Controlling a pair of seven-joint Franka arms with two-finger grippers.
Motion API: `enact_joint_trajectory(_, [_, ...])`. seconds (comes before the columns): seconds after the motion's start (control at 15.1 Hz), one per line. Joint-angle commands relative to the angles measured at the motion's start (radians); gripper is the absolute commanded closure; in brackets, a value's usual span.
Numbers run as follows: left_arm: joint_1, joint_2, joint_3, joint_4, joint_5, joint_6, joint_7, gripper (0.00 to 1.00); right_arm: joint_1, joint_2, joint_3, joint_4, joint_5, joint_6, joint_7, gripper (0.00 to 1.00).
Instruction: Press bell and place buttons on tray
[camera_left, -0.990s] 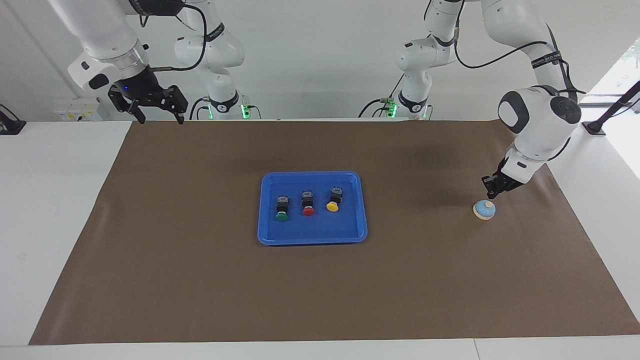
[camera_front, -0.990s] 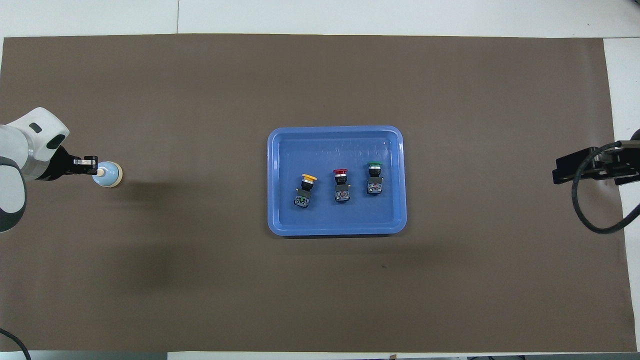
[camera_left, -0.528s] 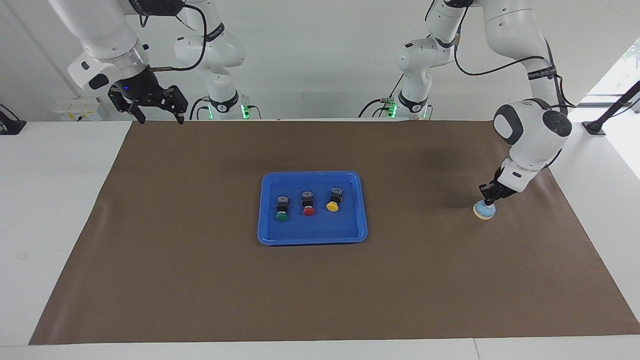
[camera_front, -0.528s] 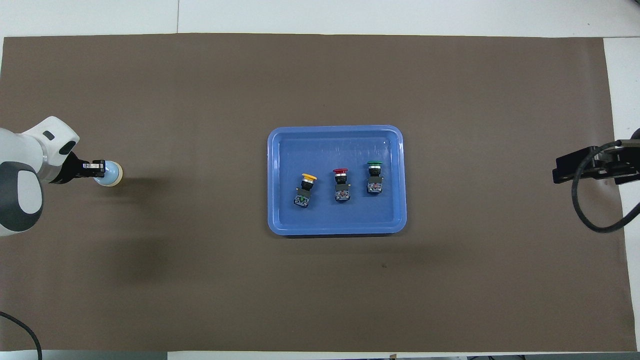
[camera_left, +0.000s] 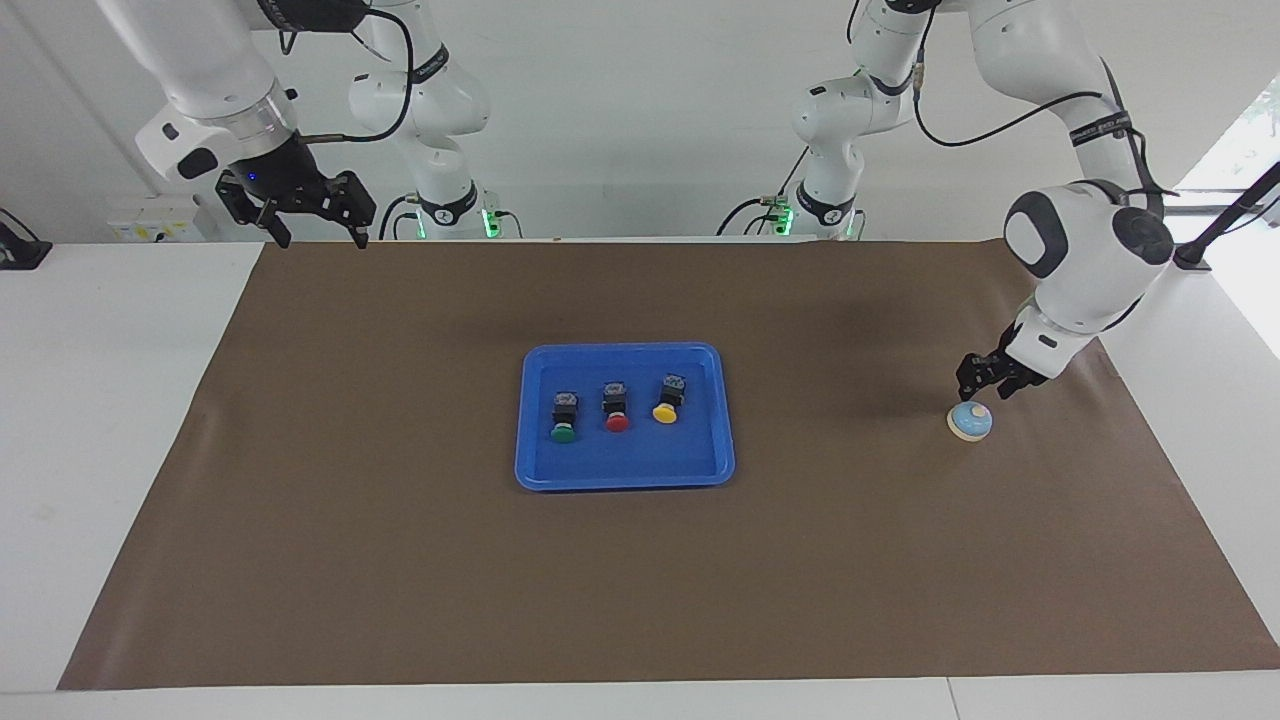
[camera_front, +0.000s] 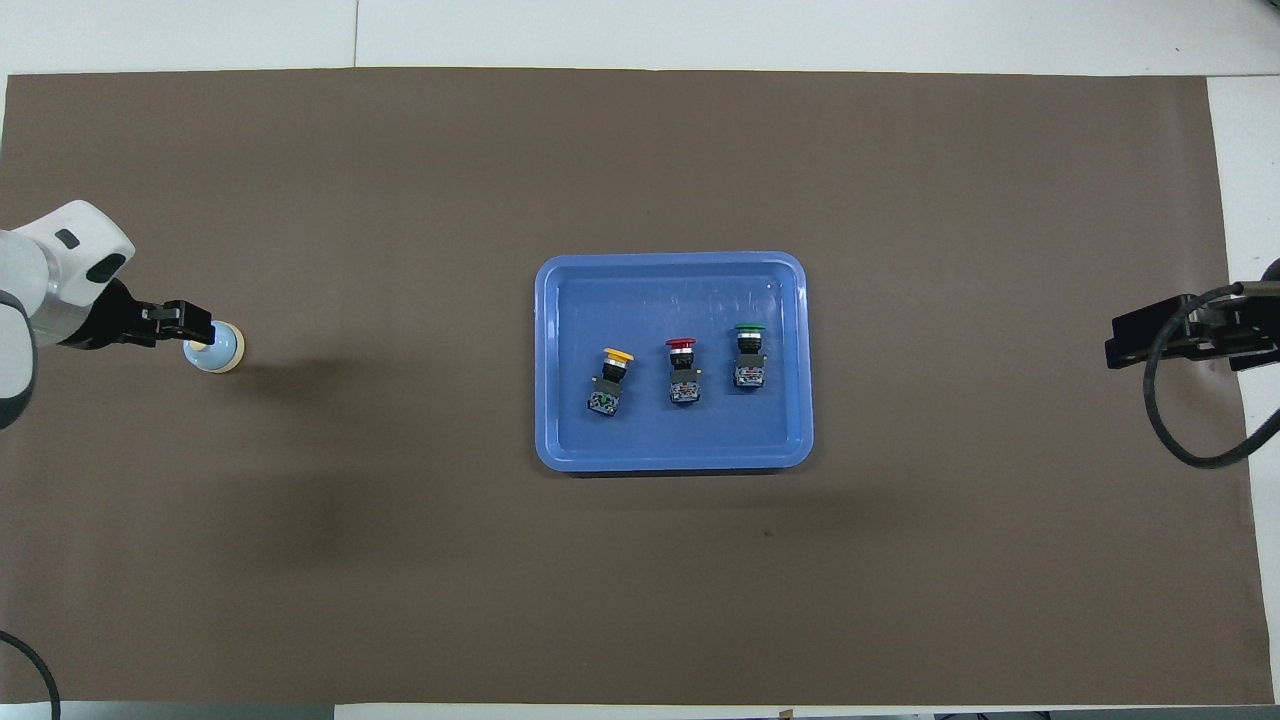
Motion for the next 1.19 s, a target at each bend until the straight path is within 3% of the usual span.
enact_joint_trajectory(0.0, [-0.045,-0.061,0.004,0.144,0.000,-0.238,-0.010,0.00,-0.012,-0.007,0.006,-0.004,-0.013,-0.011,-0.019,0.00])
enact_joint_trajectory(0.4, [-0.085,-0.141,0.001,0.193,-0.001,-0.410,-0.085,0.00,-0.012,-0.007,0.006,-0.004,-0.013,-0.010,-0.021,0.00])
enact_joint_trajectory(1.12, [-0.152,-0.122,0.026,0.192,0.014,-0.401,-0.087,0.00,-0.012,-0.007,0.006,-0.004,-0.013,-0.011,-0.019,0.00])
